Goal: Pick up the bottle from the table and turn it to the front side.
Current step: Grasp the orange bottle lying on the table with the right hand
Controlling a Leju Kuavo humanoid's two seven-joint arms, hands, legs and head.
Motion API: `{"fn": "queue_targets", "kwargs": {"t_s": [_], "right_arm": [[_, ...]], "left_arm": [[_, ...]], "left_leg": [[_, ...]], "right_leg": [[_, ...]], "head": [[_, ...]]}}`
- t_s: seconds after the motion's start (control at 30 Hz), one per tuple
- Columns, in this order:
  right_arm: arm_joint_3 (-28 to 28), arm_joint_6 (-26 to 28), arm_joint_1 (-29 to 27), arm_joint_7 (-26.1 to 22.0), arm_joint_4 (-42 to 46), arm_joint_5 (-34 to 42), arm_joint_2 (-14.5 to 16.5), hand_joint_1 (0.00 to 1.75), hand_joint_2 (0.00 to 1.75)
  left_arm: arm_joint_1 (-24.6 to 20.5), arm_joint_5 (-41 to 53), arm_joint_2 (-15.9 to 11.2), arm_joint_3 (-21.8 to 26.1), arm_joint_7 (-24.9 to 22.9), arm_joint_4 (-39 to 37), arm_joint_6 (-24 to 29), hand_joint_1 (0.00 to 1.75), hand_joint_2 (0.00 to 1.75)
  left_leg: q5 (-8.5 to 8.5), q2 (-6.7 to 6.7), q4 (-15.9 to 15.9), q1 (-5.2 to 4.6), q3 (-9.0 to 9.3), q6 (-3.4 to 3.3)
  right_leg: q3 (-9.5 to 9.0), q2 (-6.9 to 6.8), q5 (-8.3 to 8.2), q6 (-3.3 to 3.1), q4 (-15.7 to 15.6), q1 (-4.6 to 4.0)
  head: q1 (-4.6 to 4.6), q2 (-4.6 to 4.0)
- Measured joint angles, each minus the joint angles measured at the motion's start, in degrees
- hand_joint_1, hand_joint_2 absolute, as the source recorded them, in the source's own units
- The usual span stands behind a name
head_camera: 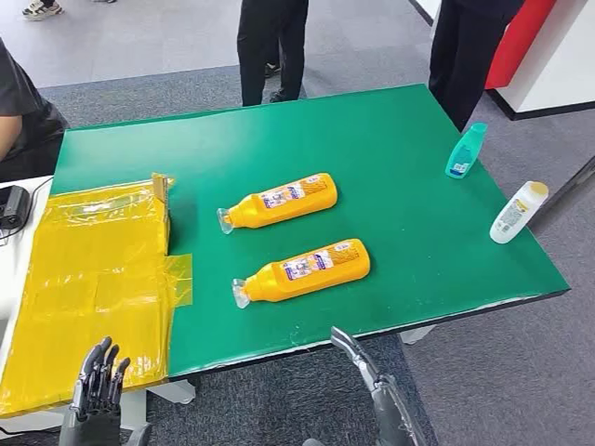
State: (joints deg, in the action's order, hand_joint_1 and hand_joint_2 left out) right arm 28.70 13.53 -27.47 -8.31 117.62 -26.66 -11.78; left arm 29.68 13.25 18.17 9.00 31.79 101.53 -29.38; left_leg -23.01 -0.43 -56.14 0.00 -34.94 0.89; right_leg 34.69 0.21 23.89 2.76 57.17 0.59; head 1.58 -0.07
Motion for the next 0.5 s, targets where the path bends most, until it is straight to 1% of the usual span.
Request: {"fn": "queue_targets", "kwargs": {"t_s": [0.07, 0.17, 0.27, 0.4, 0.5], "right_arm": [[-0.13, 0.14, 0.01, 0.41, 0.11, -0.79, 0.01, 0.0, 1.75], [-0.75, 0.04, 0.29, 2.24, 0.54, -4.59, 0.16, 0.0, 1.75], [-1.9, -2.06, 1.27, 4.56, 1.12, -9.49, 0.89, 0.0, 1.75], [-2.9, -4.15, 2.35, 6.11, 1.63, -12.86, 1.82, 0.0, 1.75], [-3.75, -6.81, 3.82, 8.44, 1.68, -17.29, 2.1, 0.0, 1.75]], "left_arm": [[0.0, 0.13, 0.15, 0.24, -0.04, 0.0, -0.14, 0.0, 1.75], [-0.05, 1.38, 0.76, 1.55, -0.14, -0.01, -0.3, 0.0, 1.75], [-0.37, 2.55, 1.19, 3.11, 0.19, -0.02, -0.73, 0.0, 1.75], [-0.88, 3.13, 1.5, 4.54, 0.51, -0.04, -1.32, 0.0, 1.75], [-1.6, 3.78, 1.58, 5.25, 1.17, -0.29, -1.98, 0.0, 1.75]], "left_leg": [[0.0, 0.0, 0.0, 0.0, 0.0, 0.0], [0.0, 0.0, 0.0, 0.0, 0.0, 0.0], [0.0, 0.0, 0.0, 0.0, 0.01, 0.0], [0.01, 0.0, 0.0, 0.01, 0.02, 0.01], [0.01, 0.0, 0.0, 0.0, 0.02, 0.01]], "right_leg": [[0.0, 0.0, 0.0, 0.0, 0.0, 0.0], [0.0, 0.0, 0.0, 0.0, 0.0, 0.0], [0.0, 0.0, 0.0, 0.0, 0.0, 0.0], [-0.02, 0.0, 0.0, 0.0, 0.0, -0.01], [-0.03, 0.0, -0.01, 0.0, 0.0, 0.0]], "head": [[0.01, 0.0], [0.0, 0.0], [-0.01, 0.0], [-0.01, 0.0], [-0.01, 0.0]]}}
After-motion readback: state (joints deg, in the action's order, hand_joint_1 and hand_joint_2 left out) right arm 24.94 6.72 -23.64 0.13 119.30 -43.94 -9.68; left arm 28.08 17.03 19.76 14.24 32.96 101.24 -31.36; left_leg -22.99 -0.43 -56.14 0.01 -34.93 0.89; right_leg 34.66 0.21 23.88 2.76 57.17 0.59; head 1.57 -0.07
